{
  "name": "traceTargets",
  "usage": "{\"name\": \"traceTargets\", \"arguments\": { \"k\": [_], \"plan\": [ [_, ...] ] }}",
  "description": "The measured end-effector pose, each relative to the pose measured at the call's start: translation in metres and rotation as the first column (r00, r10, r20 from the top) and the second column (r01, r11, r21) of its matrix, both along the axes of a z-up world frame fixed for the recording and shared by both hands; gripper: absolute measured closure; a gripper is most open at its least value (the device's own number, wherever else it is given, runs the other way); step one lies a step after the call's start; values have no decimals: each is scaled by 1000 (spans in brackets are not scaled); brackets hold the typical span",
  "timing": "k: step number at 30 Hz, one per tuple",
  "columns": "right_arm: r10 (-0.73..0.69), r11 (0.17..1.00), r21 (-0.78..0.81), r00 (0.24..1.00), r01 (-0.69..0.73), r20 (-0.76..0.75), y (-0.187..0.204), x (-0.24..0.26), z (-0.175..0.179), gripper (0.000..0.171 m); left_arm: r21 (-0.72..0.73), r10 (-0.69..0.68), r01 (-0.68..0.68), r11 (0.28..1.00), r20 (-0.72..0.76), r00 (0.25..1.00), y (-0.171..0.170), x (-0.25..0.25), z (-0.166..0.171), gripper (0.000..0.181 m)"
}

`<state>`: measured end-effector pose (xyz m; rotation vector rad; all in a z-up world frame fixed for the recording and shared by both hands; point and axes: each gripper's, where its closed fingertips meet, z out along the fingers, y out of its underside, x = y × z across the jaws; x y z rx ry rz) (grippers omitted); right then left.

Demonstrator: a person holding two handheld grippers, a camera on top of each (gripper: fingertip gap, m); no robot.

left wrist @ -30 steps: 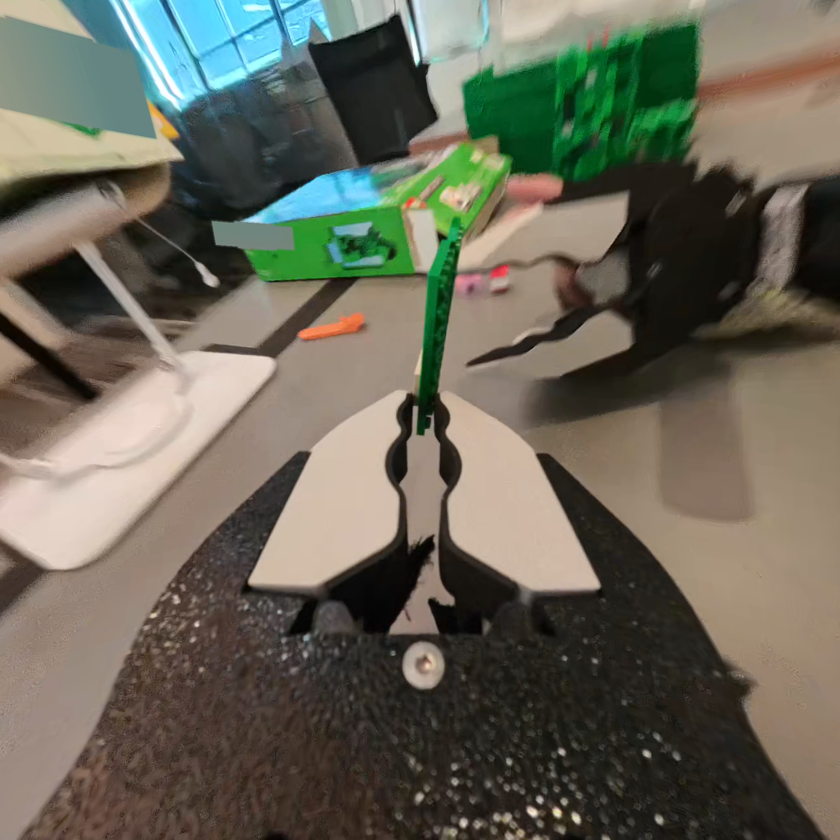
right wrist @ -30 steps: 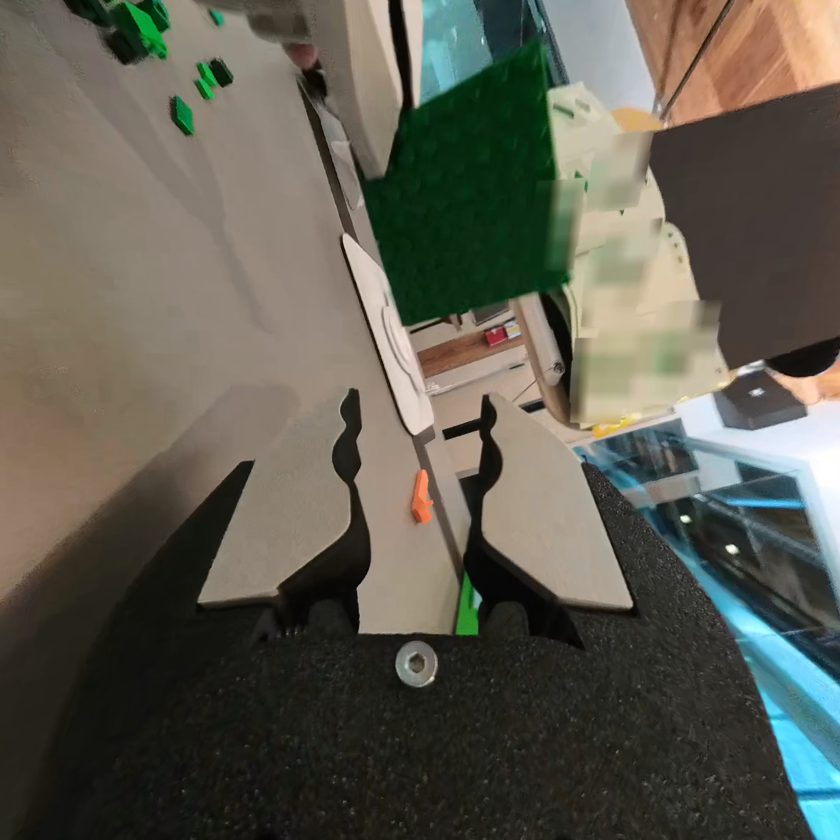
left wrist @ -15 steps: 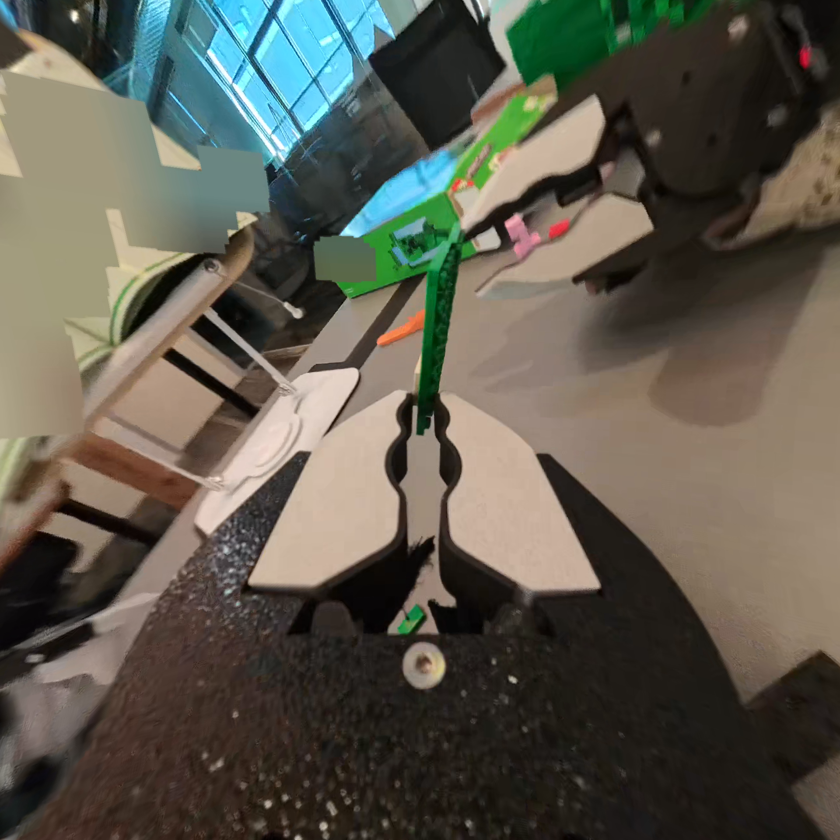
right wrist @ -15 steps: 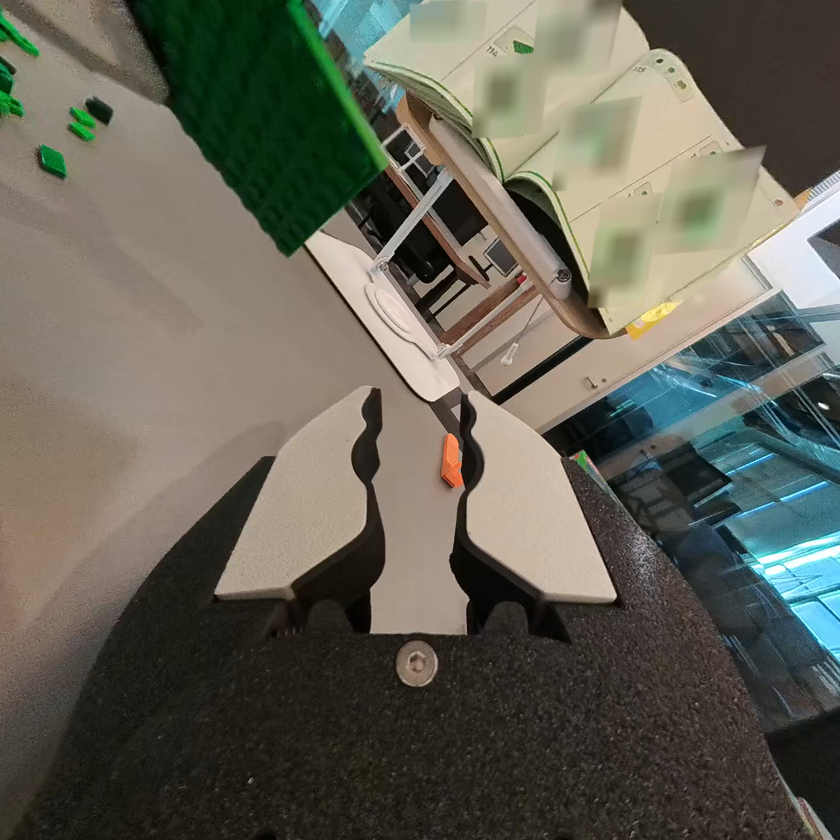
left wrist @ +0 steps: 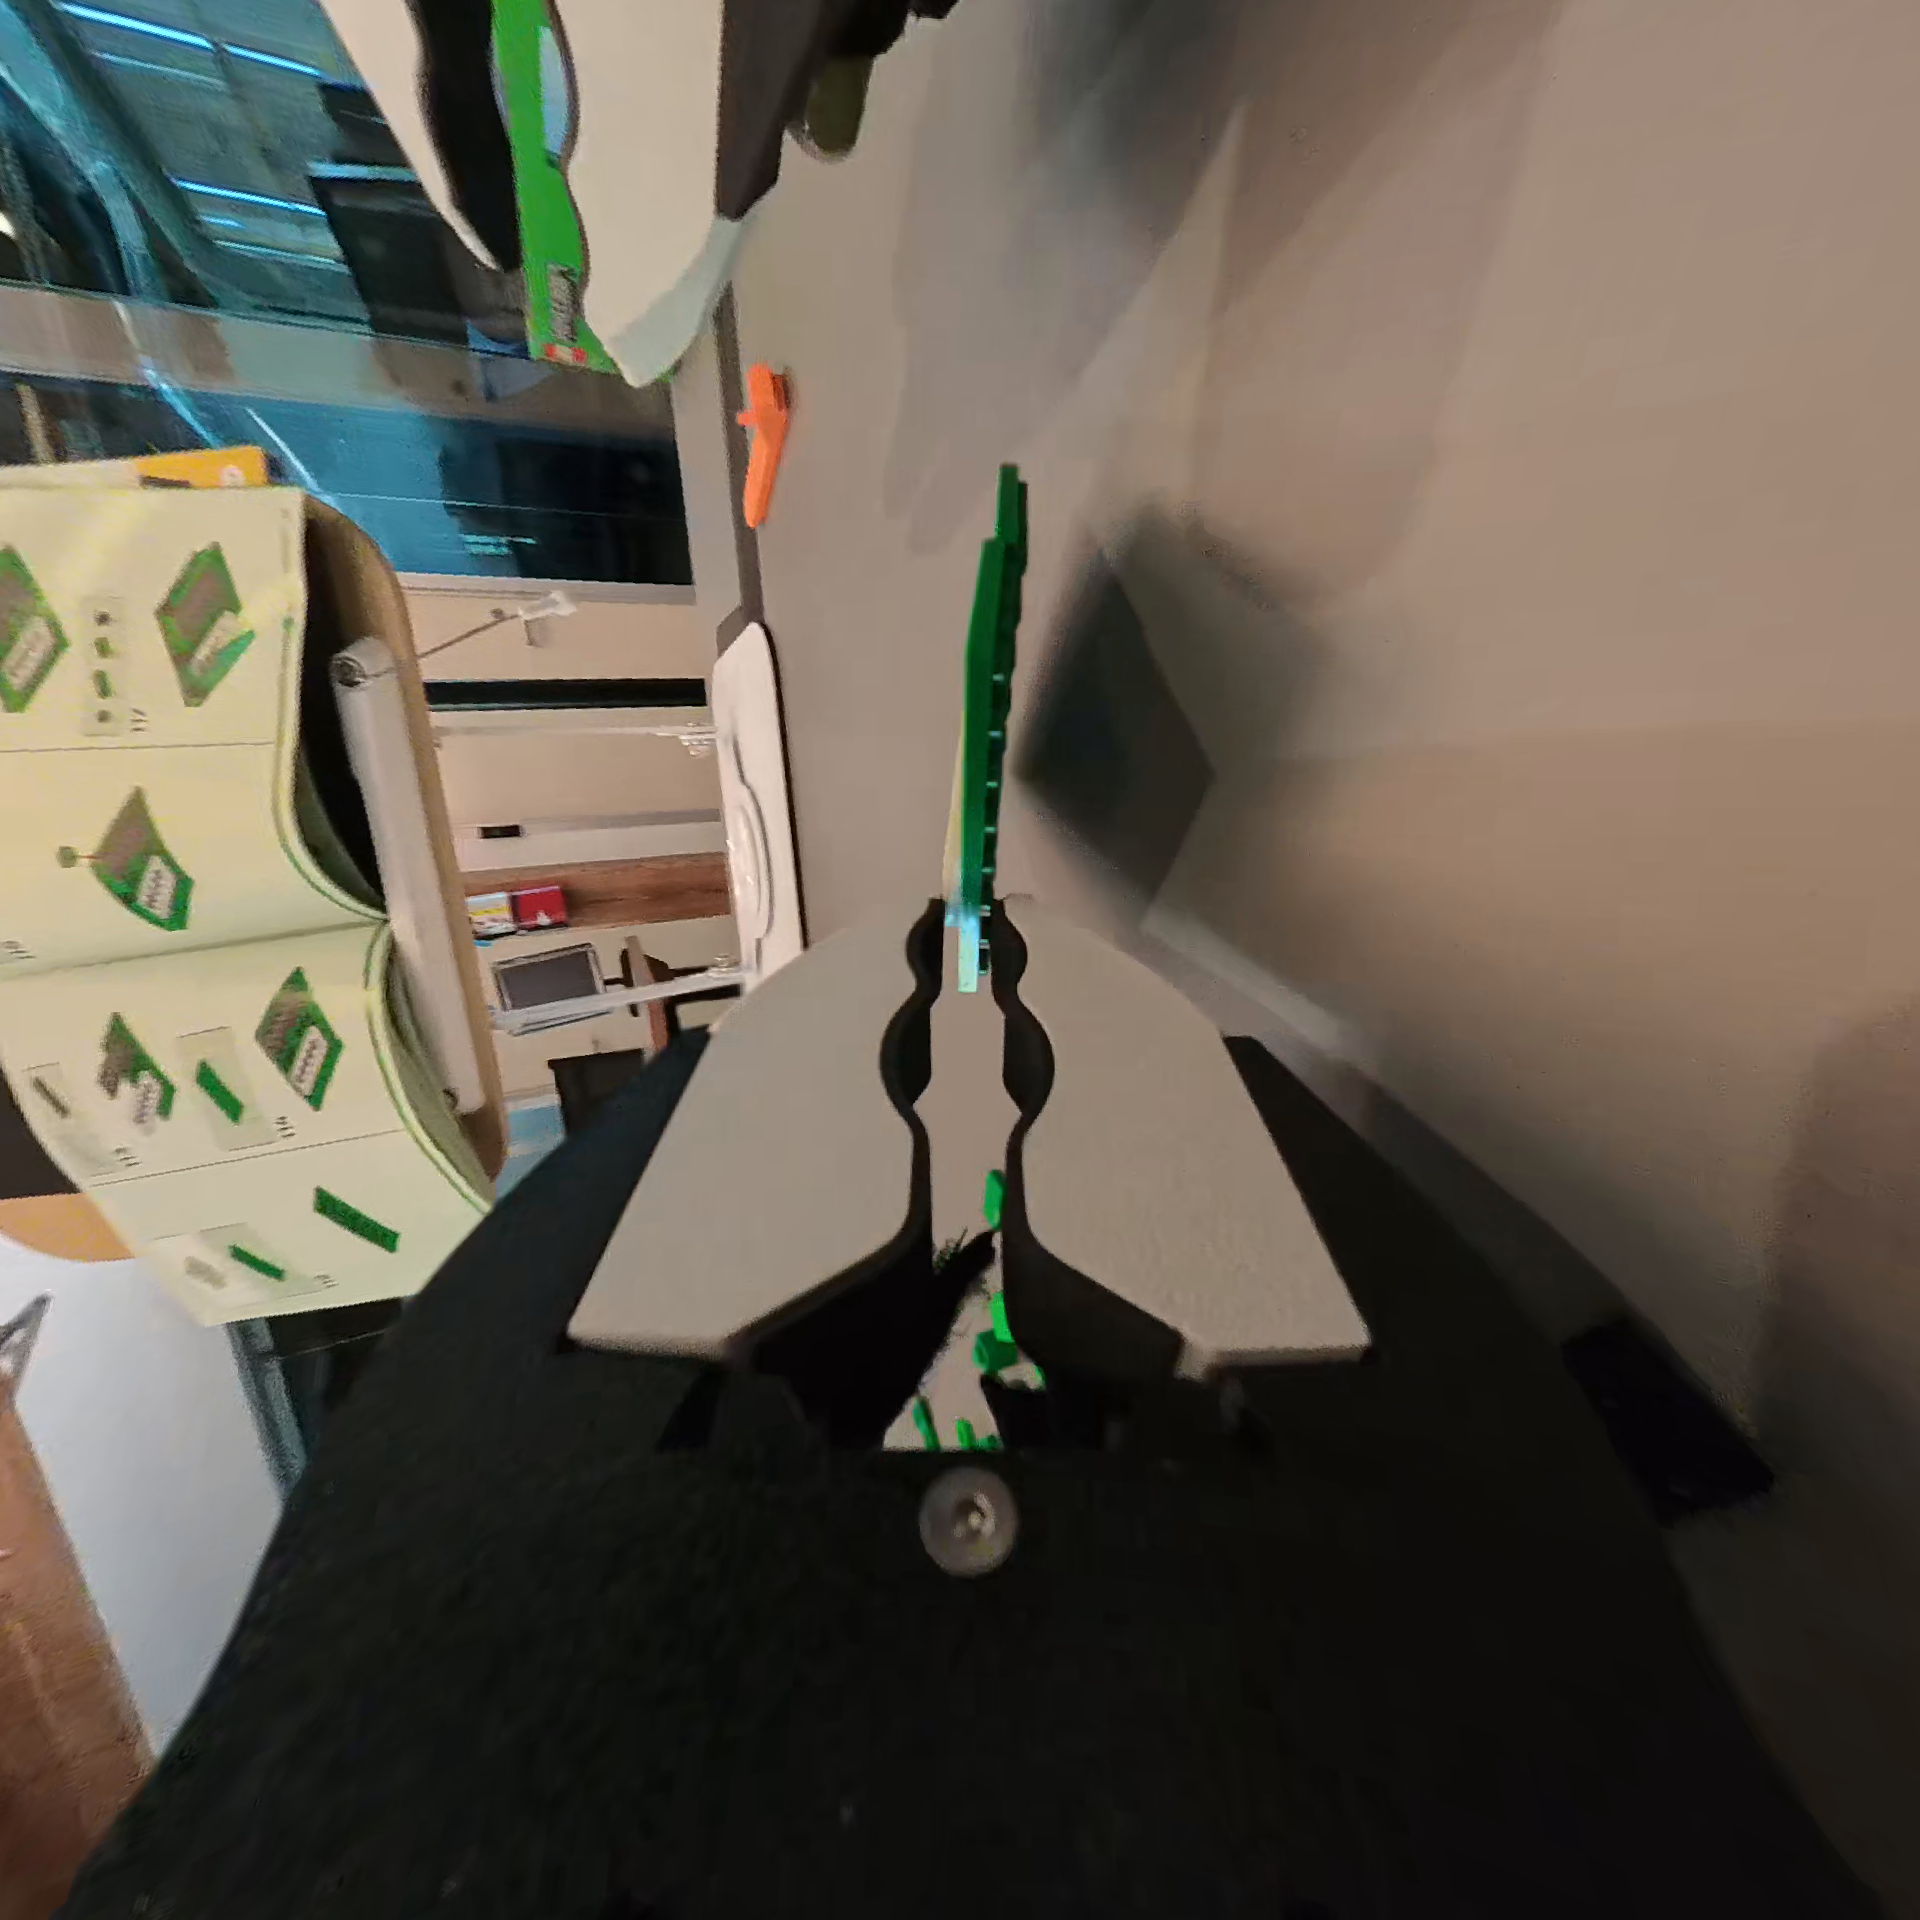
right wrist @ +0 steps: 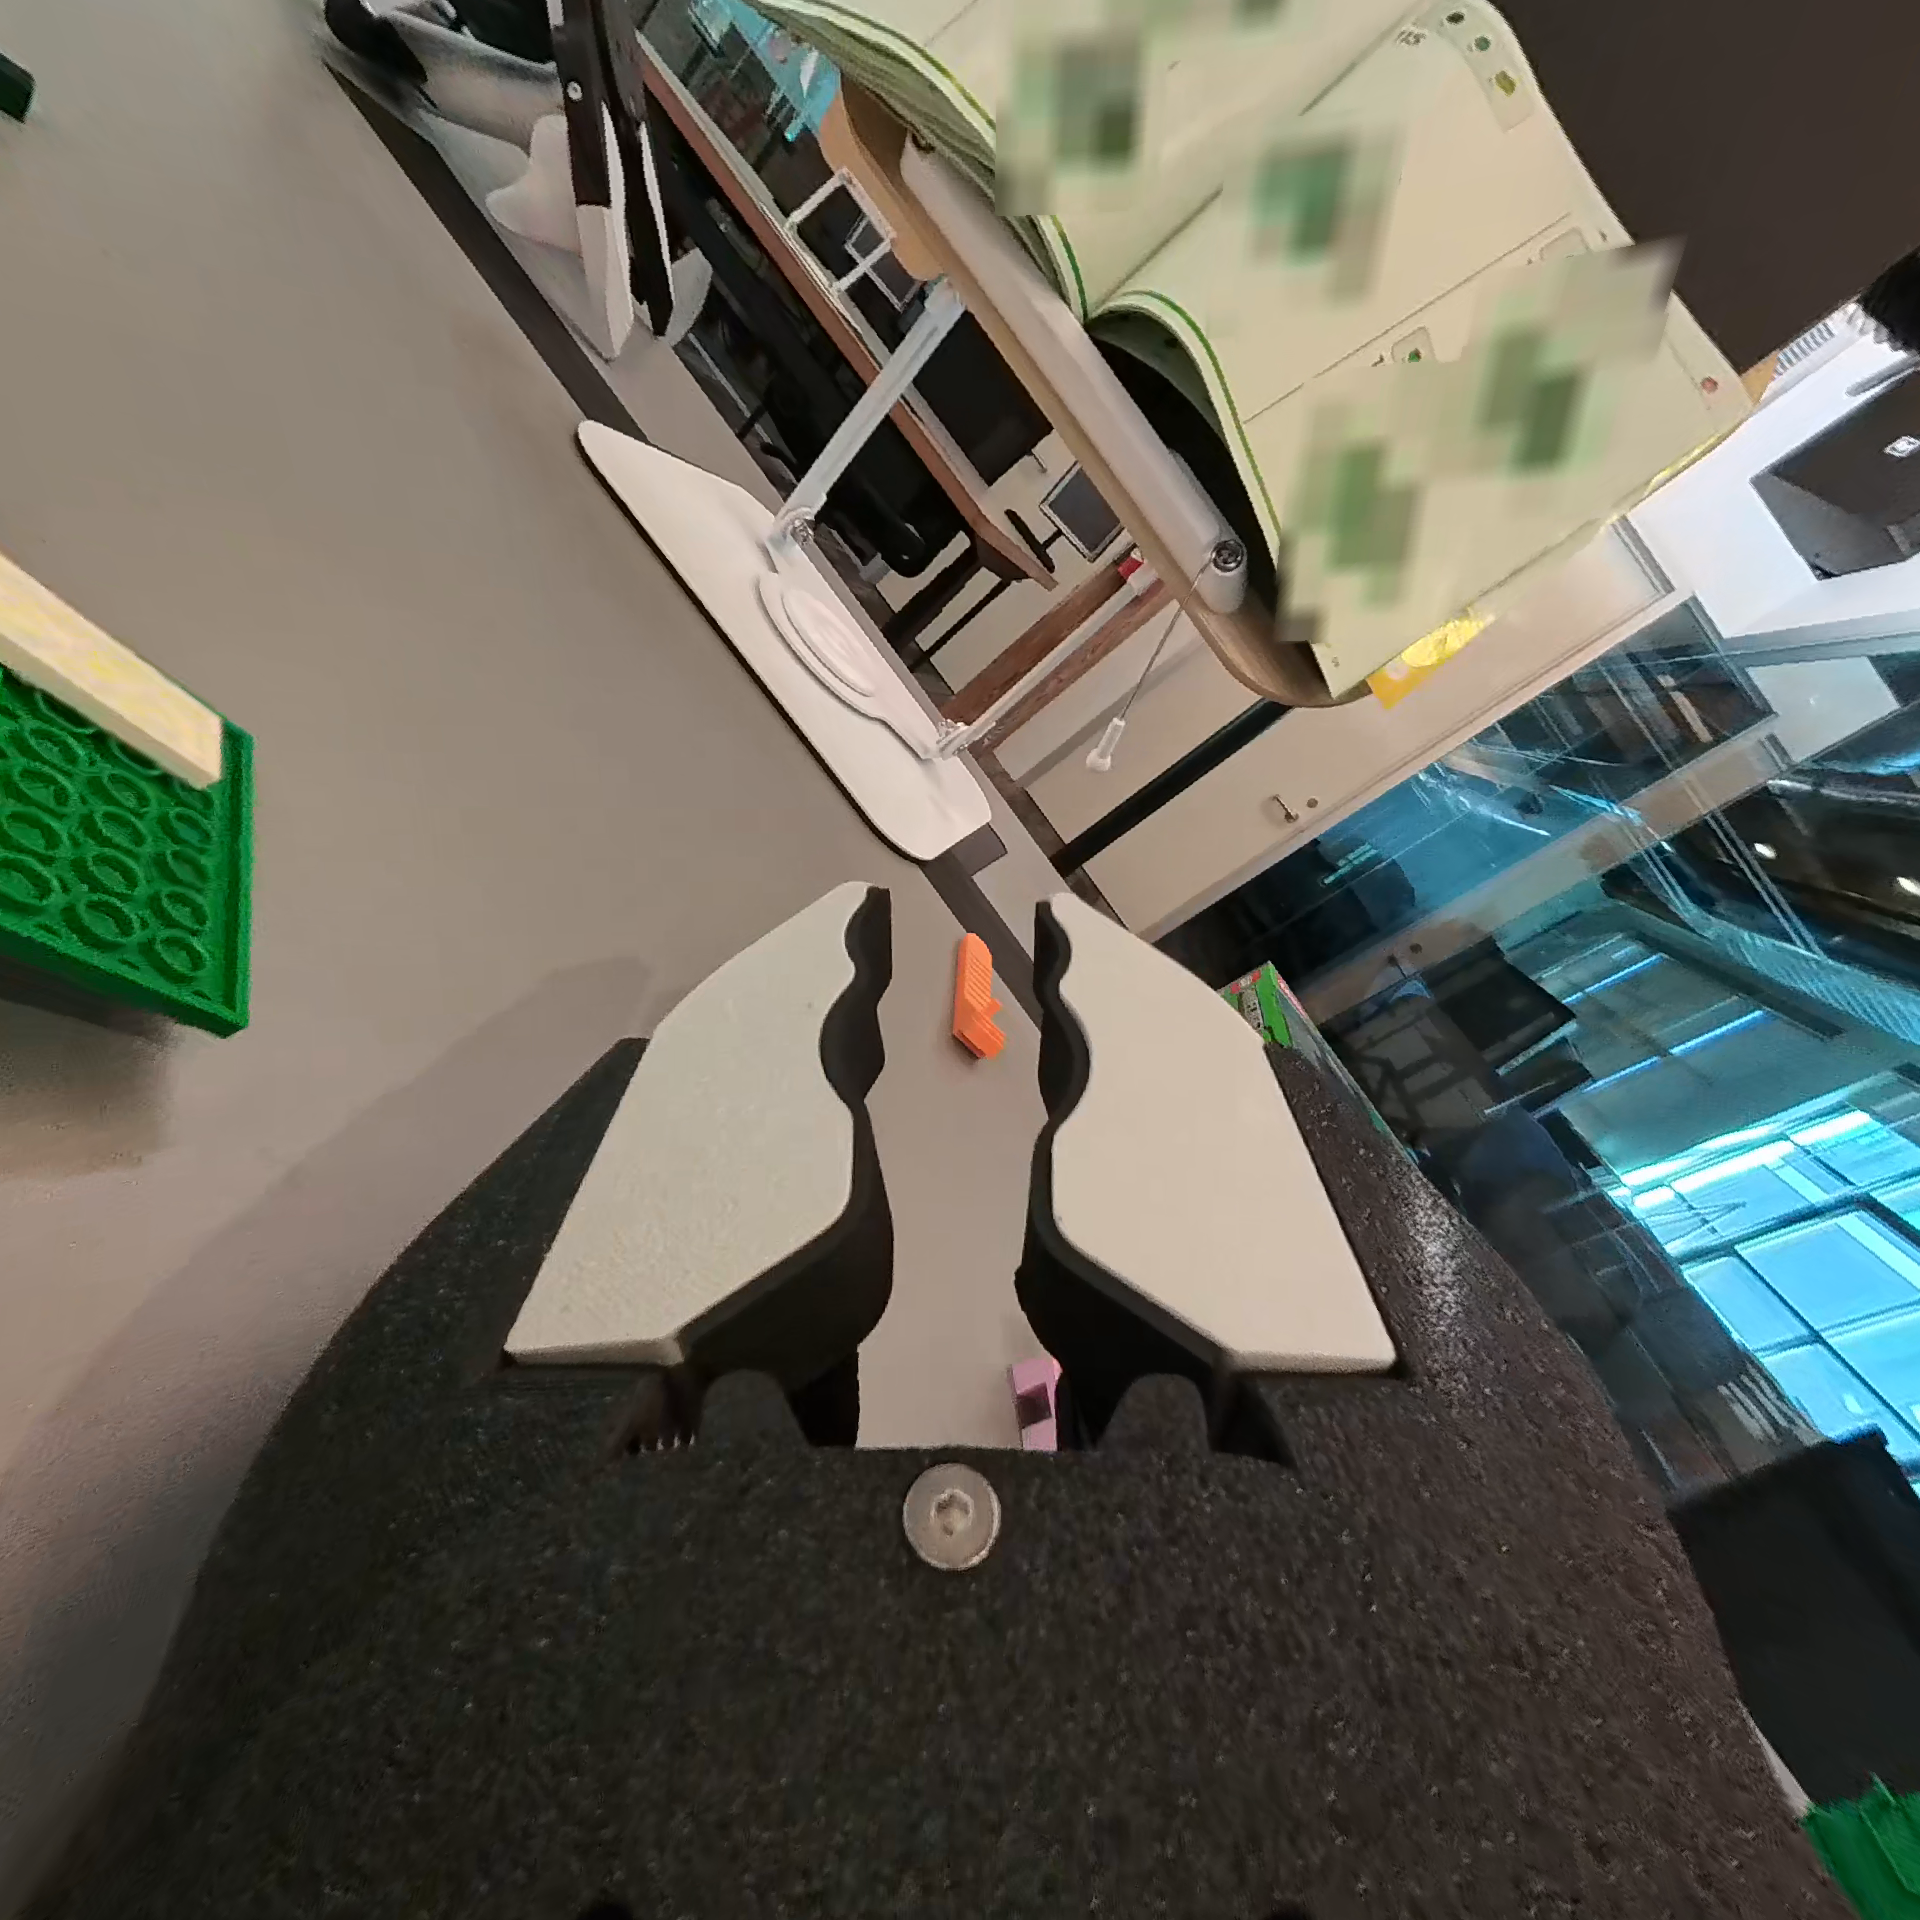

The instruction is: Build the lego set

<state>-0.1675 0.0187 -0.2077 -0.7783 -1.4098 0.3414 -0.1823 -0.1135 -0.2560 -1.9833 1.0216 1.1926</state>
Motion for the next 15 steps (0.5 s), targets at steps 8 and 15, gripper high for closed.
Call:
{"name": "traceTargets", "arguments": {
  "k": [8,15],
  "plan": [
    [8,1000,11,1000,-8,11,-3,3,-1,149,-16,-40,38,999,-141,989,-5,4,-2,173],
    [22,1000,8,1000,-22,6,-5,5,0,151,-115,31,-41,993,-86,996,-16,7,-16,170]
  ]
}}
